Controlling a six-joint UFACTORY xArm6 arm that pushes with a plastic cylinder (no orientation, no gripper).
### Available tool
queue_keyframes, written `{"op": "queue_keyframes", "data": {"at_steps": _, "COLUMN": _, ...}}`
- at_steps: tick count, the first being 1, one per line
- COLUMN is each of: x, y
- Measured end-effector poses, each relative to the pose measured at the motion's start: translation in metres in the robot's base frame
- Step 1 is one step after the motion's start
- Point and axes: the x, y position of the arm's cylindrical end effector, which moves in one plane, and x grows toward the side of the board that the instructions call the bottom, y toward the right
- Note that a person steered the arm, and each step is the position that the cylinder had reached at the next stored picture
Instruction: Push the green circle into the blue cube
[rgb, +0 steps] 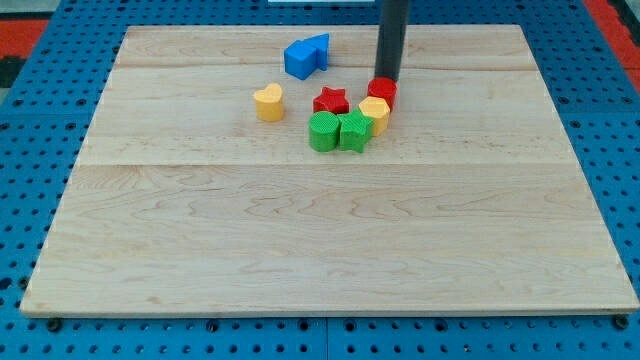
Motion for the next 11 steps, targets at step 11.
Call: {"op": "queue_keyframes", "data": {"at_steps": 11, "x": 0.056, "y": -0.129}}
